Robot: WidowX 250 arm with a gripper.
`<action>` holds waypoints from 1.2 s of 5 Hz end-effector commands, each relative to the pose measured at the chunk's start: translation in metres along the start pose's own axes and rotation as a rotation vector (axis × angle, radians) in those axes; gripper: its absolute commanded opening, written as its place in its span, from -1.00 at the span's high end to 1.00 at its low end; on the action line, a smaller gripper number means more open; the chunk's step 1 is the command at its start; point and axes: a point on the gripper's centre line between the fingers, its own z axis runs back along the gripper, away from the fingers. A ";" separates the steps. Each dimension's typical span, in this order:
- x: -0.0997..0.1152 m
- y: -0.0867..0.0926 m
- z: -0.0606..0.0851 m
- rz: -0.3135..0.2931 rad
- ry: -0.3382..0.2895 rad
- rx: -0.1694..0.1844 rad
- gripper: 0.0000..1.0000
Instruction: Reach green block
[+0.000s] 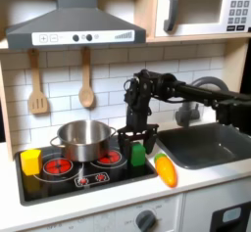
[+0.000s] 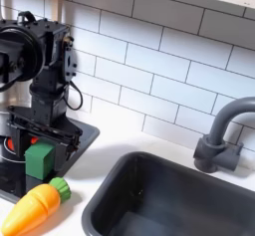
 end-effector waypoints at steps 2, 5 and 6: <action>-0.001 -0.003 -0.013 -0.019 0.039 -0.008 -1.00; 0.002 -0.003 -0.012 -0.077 0.009 -0.022 -1.00; 0.002 -0.001 -0.016 -0.071 0.024 -0.005 -1.00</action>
